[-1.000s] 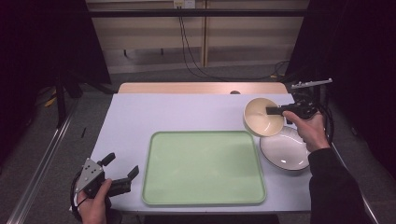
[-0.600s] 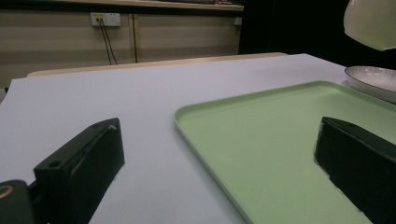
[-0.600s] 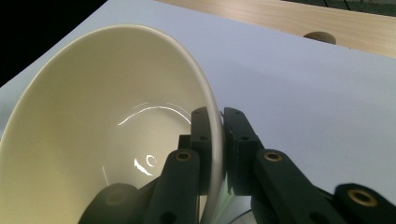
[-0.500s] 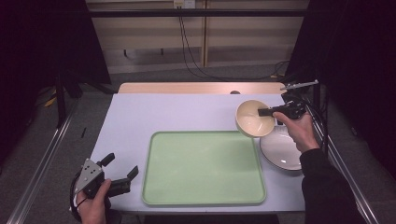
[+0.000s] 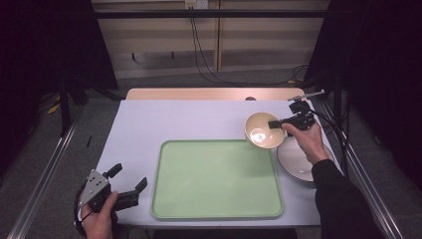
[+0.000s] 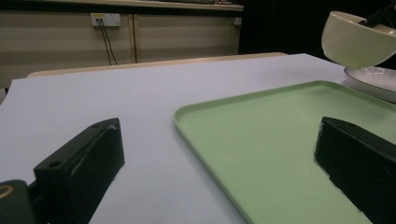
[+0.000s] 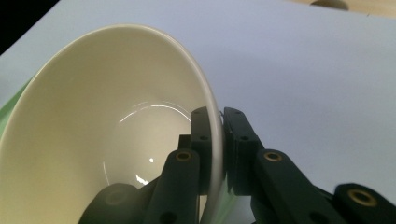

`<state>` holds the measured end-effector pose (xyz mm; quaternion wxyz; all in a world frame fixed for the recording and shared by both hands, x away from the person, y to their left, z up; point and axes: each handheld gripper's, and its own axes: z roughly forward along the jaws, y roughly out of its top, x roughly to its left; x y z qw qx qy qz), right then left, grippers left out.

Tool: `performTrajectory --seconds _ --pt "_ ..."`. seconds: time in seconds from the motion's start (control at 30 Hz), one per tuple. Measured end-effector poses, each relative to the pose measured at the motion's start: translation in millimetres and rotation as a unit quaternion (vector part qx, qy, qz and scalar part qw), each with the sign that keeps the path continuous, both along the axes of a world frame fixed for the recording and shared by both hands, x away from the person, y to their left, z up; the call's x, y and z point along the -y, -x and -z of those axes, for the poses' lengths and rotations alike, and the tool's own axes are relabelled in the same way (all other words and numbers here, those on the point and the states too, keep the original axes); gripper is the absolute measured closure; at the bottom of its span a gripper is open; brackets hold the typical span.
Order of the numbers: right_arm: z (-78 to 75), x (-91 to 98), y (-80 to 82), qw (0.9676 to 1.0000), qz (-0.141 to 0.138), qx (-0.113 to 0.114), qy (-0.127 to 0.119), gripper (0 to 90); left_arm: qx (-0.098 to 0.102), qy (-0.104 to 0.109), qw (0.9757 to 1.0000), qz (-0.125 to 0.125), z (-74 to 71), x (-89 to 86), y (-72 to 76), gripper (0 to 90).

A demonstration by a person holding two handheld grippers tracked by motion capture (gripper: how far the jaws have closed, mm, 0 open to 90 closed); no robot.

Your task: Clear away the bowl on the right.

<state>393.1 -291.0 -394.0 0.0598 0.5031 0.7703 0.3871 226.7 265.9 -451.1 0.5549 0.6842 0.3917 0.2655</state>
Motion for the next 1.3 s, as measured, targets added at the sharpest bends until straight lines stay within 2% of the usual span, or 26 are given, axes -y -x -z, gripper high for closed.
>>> performTrajectory --seconds 0.13,0.43,0.67,0.73,0.87,0.93,0.97,1.1,1.2,1.3 --pt "7.6 -5.9 -4.0 0.9998 -0.002 -0.015 0.014 83.6 0.0 0.0 1.0 -0.001 0.0 -0.1 -0.1 1.6" --pt "24.2 -10.8 -12.8 0.9992 -0.01 -0.034 0.02 83.6 -0.002 0.001 1.0 0.0 0.2 -0.1 0.0 1.6" --pt "32.2 -12.5 -16.3 0.9984 -0.006 -0.048 0.029 83.6 -0.002 0.002 1.0 0.0 0.2 -0.2 0.1 1.6" --pt "36.3 -13.2 -17.0 0.9976 -0.003 -0.061 0.032 83.5 -0.001 0.0 1.0 -0.001 0.1 -0.5 0.4 1.6" --pt "41.8 -15.0 -18.1 0.9969 -0.008 -0.069 0.036 83.5 -0.003 0.003 1.0 0.003 0.2 -0.8 0.3 1.6" --pt "44.2 -16.4 -19.3 0.997 -0.006 -0.066 0.039 83.5 -0.002 0.0 1.0 -0.001 0.2 -0.6 0.4 1.6" --pt "44.2 -16.8 -19.1 0.9965 -0.007 -0.074 0.039 83.5 -0.002 0.002 1.0 0.0 0.2 -0.6 0.3 1.6" --pt "47.2 -15.6 -19.8 0.9959 -0.002 -0.078 0.045 83.5 -0.002 0.002 1.0 0.001 0.2 -0.7 0.4 1.6" --pt "50.0 -14.4 -20.0 0.9952 -0.008 -0.089 0.04 83.5 -0.003 0.002 1.0 0.001 0.2 -0.8 0.4 1.6" --pt "51.8 -14.9 -20.5 0.9952 -0.012 -0.09 0.036 83.7 -0.002 0.002 1.0 0.001 0.2 -0.7 0.4 1.6"
